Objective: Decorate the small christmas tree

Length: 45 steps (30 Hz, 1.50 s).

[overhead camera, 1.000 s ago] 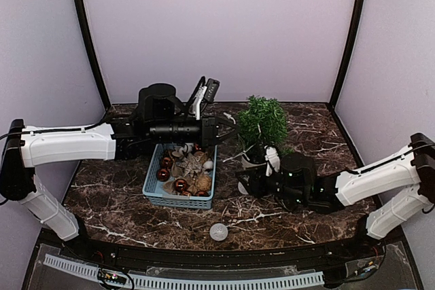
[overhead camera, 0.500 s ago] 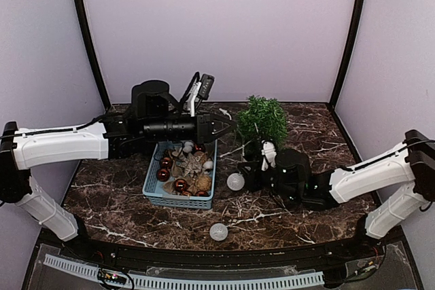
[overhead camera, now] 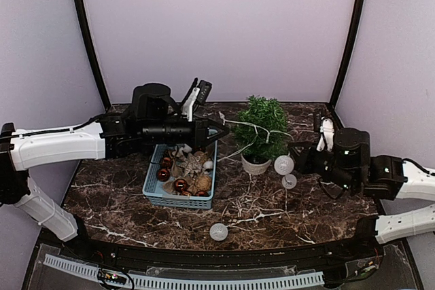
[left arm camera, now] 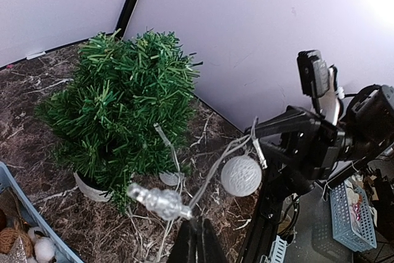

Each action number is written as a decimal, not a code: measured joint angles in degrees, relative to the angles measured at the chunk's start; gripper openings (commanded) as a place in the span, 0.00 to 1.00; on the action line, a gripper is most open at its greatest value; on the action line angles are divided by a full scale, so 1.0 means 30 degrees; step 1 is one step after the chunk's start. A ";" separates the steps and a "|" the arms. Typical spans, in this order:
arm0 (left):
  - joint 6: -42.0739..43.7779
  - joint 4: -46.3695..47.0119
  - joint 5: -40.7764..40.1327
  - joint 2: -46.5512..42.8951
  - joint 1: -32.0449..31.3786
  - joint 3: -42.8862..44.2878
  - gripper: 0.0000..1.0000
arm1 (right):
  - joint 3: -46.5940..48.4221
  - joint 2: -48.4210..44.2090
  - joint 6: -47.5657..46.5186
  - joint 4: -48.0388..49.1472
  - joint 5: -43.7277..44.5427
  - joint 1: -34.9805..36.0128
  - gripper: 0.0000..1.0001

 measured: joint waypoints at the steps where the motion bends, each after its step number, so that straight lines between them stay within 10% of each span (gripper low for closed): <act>1: 0.0058 -0.0073 0.0029 0.0087 0.0044 0.0029 0.00 | 0.0714 -0.0211 0.0044 -0.1362 0.0415 0.0000 0.00; 21: -0.0175 -0.0750 0.1690 0.4685 0.2382 0.4962 0.00 | 1.5744 0.8466 -0.1479 -1.3792 0.4772 -0.3402 0.00; 45: 0.0357 -0.1996 0.3810 1.0805 0.4619 1.1103 0.00 | 1.9555 1.3945 -0.5544 -1.3916 0.1581 -0.8480 0.00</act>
